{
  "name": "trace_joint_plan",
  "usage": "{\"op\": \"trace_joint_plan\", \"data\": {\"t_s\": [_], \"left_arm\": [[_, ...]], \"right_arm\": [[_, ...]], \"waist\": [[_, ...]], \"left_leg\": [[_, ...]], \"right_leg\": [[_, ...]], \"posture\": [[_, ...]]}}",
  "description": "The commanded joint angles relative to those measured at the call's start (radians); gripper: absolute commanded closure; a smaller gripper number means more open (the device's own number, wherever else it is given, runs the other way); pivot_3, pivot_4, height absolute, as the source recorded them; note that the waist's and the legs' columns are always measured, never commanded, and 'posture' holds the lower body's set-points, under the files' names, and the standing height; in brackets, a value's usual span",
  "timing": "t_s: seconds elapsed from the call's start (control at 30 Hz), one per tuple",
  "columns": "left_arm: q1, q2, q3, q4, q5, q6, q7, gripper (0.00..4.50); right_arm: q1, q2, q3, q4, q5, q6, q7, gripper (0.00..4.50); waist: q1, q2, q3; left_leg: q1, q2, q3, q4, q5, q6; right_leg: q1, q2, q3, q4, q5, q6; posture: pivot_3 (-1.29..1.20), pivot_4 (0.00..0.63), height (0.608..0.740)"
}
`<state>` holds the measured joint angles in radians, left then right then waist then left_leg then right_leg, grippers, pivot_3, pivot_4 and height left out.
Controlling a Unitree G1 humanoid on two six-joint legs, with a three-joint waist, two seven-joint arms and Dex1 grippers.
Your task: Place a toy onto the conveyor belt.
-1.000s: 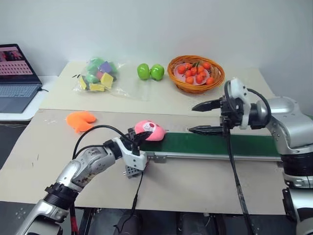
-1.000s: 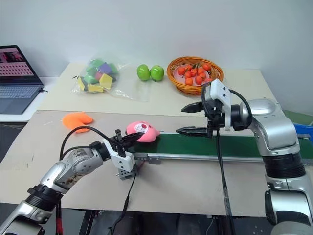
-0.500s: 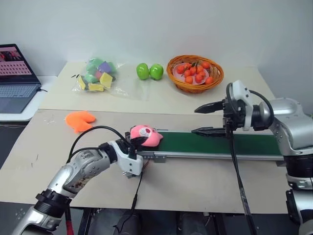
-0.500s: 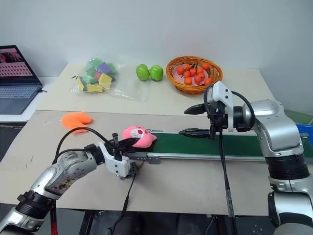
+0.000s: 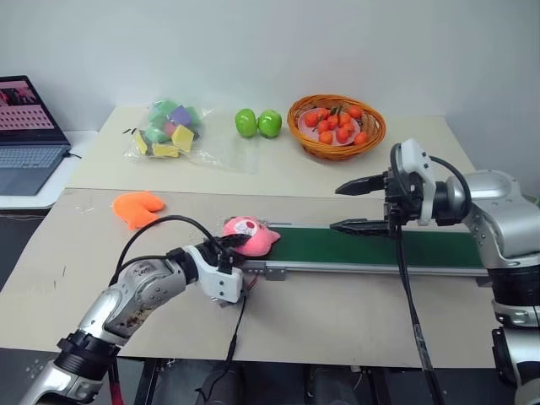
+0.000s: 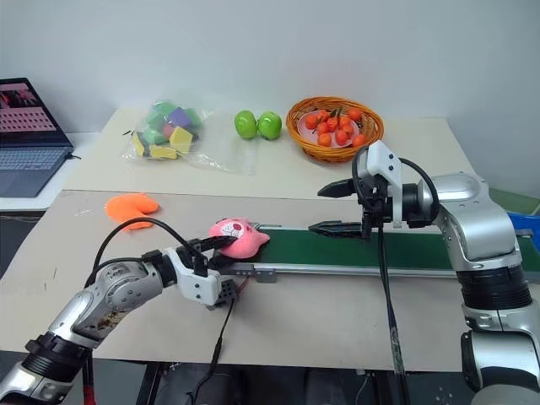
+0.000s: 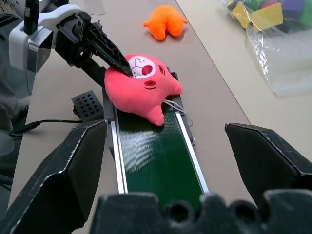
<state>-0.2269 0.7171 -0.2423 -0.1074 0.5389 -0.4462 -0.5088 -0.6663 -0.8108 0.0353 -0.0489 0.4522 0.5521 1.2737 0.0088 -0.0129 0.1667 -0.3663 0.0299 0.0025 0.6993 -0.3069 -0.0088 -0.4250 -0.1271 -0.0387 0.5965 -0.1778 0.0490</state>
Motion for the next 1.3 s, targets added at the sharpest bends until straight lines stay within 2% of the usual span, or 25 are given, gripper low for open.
{"op": "trace_joint_plan", "data": {"t_s": [0.03, 0.13, 0.3, 0.43, 0.67, 0.8, 0.93, 1.03, 1.3], "left_arm": [[0.006, -0.005, 0.007, 0.003, -0.061, 0.031, -0.04, 1.08], [0.012, -0.016, 0.004, -0.031, -0.194, 0.081, -0.125, 0.05], [-0.005, -0.027, 0.064, -0.153, -0.498, 0.332, -0.297, 0.02], [-0.035, 0.013, 0.152, -0.216, -0.686, 0.568, -0.386, 0.02], [-0.19, 0.033, 0.363, -0.196, -1.086, 1.104, -0.389, 0.02], [-0.267, 0.049, 0.416, -0.183, -1.198, 1.233, -0.39, 0.02], [-0.337, 0.042, 0.439, -0.17, -1.248, 1.278, -0.368, 0.02], [-0.378, 0.047, 0.43, -0.16, -1.243, 1.284, -0.344, 0.02], [-0.364, 0.055, 0.38, -0.182, -1.211, 1.266, -0.336, 0.02]], "right_arm": [[-0.016, -0.012, -0.028, -0.013, 0.005, -0.023, -0.002, 0.0], [-0.018, -0.013, -0.027, -0.007, 0.003, -0.027, 0.001, 0.0], [-0.024, -0.013, -0.024, 0.003, -0.001, -0.035, 0.006, 0.0], [-0.031, -0.016, -0.023, 0.016, -0.006, -0.045, 0.016, 0.0], [-0.041, -0.053, -0.036, 0.05, -0.021, -0.073, 0.04, 0.0], [-0.046, -0.073, -0.042, 0.055, -0.028, -0.085, 0.043, 0.0], [-0.044, -0.087, -0.063, 0.043, -0.017, -0.076, 0.04, 0.0], [-0.031, -0.086, -0.079, 0.029, -0.012, -0.072, 0.022, 0.0], [0.003, -0.068, -0.106, -0.013, 0.002, -0.056, -0.022, 0.0]], "waist": [[0.0, 0.0, 0.0], [-0.001, 0.0, 0.0], [-0.001, 0.0, 0.0], [-0.002, 0.0, 0.0], [-0.004, -0.001, 0.001], [-0.011, -0.002, 0.001], [-0.014, -0.002, 0.001], [-0.014, -0.002, 0.001], [-0.018, -0.002, 0.002]], "left_leg": [[0.0, 0.0, 0.0, 0.0, 0.0, 0.0], [0.001, 0.0, 0.0, 0.0, 0.0, 0.0], [0.0, 0.0, 0.0, 0.001, 0.0, 0.0], [-0.001, 0.0, -0.001, 0.002, 0.0, 0.0], [-0.001, 0.0, -0.002, 0.004, 0.0, 0.0], [-0.001, 0.0, -0.002, 0.004, 0.0, 0.0], [-0.002, 0.0, -0.002, 0.004, 0.0, 0.0], [-0.002, 0.0, -0.002, 0.004, 0.0, 0.0], [-0.002, 0.0, -0.002, 0.004, 0.0, 0.0]], "right_leg": [[0.0, 0.0, 0.0, 0.0, 0.0, 0.0], [0.001, 0.0, 0.0, 0.0, 0.0, 0.0], [0.0, 0.0, 0.0, 0.0, 0.0, 0.0], [0.0, 0.0, 0.0, 0.001, 0.0, 0.0], [0.0, 0.0, 0.0, 0.001, 0.0, 0.0], [0.0, 0.0, 0.0, 0.001, 0.0, 0.0], [0.0, 0.0, 0.0, 0.0, 0.0, 0.0], [0.0, 0.0, 0.0, 0.0, 0.0, 0.0], [0.0, 0.001, 0.0, 0.0, 0.0, 0.0]], "posture": [[0.0, 0.15, 0.738], [0.0, 0.15, 0.738], [0.0, 0.15, 0.738], [0.0, 0.15, 0.738], [0.0, 0.15, 0.738], [0.0, 0.15, 0.738], [0.0, 0.15, 0.738], [0.0, 0.15, 0.738], [0.0, 0.15, 0.738]]}}
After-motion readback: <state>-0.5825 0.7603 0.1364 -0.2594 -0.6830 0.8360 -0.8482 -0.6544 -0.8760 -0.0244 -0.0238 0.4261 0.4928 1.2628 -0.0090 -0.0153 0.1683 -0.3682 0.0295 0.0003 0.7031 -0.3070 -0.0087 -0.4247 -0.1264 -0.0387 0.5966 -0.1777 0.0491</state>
